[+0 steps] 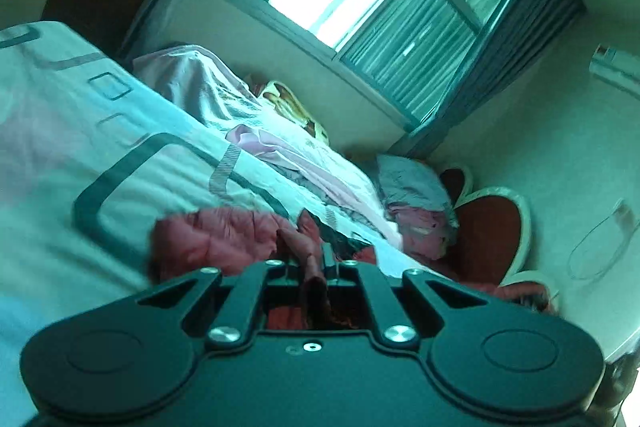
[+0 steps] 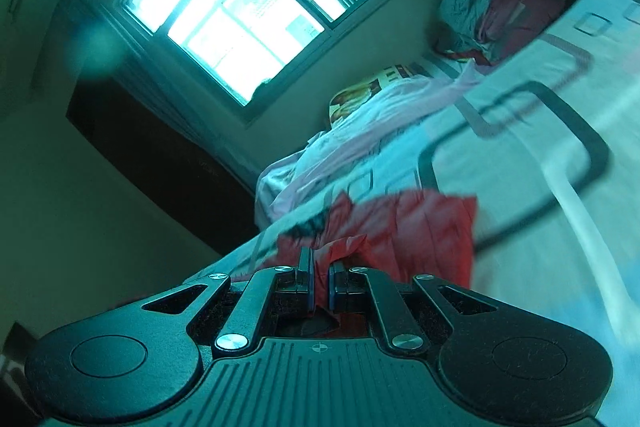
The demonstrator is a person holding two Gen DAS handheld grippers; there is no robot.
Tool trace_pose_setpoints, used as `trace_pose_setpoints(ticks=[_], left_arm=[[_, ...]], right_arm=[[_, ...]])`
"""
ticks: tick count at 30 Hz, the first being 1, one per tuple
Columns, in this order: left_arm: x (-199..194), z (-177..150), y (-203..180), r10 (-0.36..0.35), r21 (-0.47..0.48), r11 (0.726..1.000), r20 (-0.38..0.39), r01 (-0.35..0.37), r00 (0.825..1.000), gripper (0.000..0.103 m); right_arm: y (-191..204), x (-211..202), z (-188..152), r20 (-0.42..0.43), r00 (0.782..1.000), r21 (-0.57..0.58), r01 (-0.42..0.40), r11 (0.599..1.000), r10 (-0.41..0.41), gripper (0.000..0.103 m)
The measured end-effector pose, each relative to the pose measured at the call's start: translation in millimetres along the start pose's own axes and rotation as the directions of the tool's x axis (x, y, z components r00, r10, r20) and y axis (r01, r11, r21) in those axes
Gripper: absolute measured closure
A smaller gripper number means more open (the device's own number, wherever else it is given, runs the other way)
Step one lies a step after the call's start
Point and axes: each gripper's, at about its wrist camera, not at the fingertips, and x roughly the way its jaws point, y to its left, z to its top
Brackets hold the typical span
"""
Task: Fold large clothes
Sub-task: 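Lift the held hem with both grippers and fold it toward the collar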
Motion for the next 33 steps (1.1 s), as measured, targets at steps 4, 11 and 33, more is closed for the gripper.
trace_pose_setpoints(ticks=[4,11,33], left_arm=[[65,15,12,0.029,0.009,1.0,-0.049,-0.029,0.998,0.097],[123,29,42,0.108,-0.012,0.994,-0.072,-0.109,0.991,0.035],[156,39,31,0.147,0.379,0.922,-0.15,-0.08,0.978,0.097]], right_arm=[[-16,63,27,-0.037,0.999,-0.002,0.035,0.999,-0.035,0.097],[-49,121,42,0.004,0.987,-0.02,0.16,0.987,-0.16,0.031],[-51,178,25,0.019,0.966,-0.42,0.241,0.875,-0.257,0.101]])
